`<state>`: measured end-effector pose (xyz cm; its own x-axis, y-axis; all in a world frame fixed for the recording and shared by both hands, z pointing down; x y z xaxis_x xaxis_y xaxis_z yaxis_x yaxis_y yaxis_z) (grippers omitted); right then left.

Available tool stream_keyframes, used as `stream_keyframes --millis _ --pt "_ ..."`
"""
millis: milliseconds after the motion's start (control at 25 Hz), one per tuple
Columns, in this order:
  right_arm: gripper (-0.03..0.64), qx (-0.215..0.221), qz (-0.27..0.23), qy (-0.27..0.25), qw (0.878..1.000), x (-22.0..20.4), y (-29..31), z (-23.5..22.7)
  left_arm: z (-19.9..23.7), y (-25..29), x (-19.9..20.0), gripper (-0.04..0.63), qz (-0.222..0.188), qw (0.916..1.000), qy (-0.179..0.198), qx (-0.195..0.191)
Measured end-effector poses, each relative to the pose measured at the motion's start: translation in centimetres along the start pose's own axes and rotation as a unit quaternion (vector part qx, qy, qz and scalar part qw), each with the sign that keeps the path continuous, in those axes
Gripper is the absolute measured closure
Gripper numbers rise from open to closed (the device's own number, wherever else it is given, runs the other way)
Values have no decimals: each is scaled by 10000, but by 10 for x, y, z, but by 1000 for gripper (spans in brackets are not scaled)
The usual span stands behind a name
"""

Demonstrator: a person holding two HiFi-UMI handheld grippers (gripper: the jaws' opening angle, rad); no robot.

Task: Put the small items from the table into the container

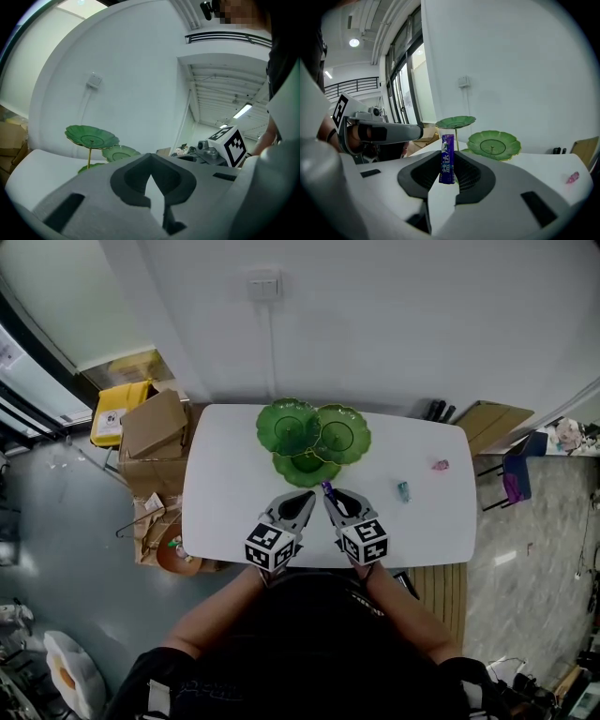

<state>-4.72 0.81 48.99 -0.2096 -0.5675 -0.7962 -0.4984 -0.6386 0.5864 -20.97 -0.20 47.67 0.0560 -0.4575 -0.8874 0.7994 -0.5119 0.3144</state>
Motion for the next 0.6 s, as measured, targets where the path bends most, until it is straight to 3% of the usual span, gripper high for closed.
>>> stream_keyframes --millis 600 --pt "526 -29 49 92 9999 11 17 -27 19 19 12 588 1 9999 31 132"
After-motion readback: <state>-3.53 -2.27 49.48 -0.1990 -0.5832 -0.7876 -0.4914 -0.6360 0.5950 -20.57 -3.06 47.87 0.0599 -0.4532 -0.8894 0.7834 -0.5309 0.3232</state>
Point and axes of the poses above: the fingertips, and each gripper's own axes: y forward along the fingers, z to its left, x out of its top, the point moved 9 cm from there along -y, backward along the fingers, and after that the axes turned 9 degrees about z, right-handed, at the moved point
